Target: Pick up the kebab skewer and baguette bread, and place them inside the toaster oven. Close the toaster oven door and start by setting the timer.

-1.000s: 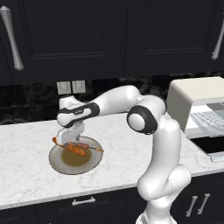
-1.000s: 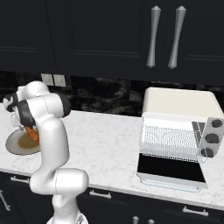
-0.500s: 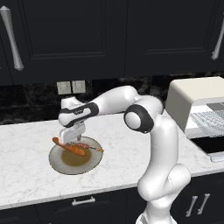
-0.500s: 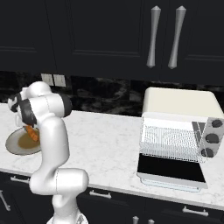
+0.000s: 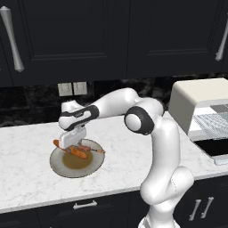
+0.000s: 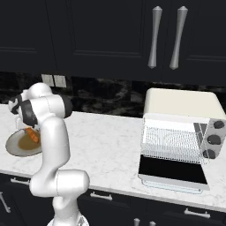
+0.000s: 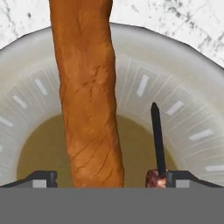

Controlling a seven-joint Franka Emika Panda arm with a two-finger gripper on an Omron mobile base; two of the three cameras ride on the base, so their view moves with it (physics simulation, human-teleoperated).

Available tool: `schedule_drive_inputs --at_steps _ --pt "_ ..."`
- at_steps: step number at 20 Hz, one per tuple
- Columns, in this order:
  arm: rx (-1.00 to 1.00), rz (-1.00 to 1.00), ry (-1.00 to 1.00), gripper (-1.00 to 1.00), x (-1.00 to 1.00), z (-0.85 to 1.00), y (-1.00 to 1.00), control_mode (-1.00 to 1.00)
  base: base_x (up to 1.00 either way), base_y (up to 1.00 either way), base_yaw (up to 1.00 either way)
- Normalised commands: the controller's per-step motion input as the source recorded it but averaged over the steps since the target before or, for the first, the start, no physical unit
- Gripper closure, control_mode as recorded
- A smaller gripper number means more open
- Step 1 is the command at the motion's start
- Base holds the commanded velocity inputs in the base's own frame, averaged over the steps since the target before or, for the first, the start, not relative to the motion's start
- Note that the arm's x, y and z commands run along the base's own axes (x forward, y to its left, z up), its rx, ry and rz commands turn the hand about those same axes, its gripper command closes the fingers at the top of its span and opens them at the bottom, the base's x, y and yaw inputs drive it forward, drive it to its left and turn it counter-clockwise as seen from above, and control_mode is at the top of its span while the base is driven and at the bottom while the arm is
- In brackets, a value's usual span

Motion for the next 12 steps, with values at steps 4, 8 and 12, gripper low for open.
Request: schedule_drive_inputs --at_steps 4,8,12 --pt "0.00 0.00 -0.03 -1.00 -0.20 -0.02 0.12 -1.00 0.00 0.00 0.00" --pt "0.00 0.00 0.00 -1.00 -0.12 -0.06 0.09 -1.00 0.00 0.00 0.00" --pt "0.00 0.00 0.00 -1.00 0.00 -0.12 0.00 -1.00 0.00 0.00 0.00"
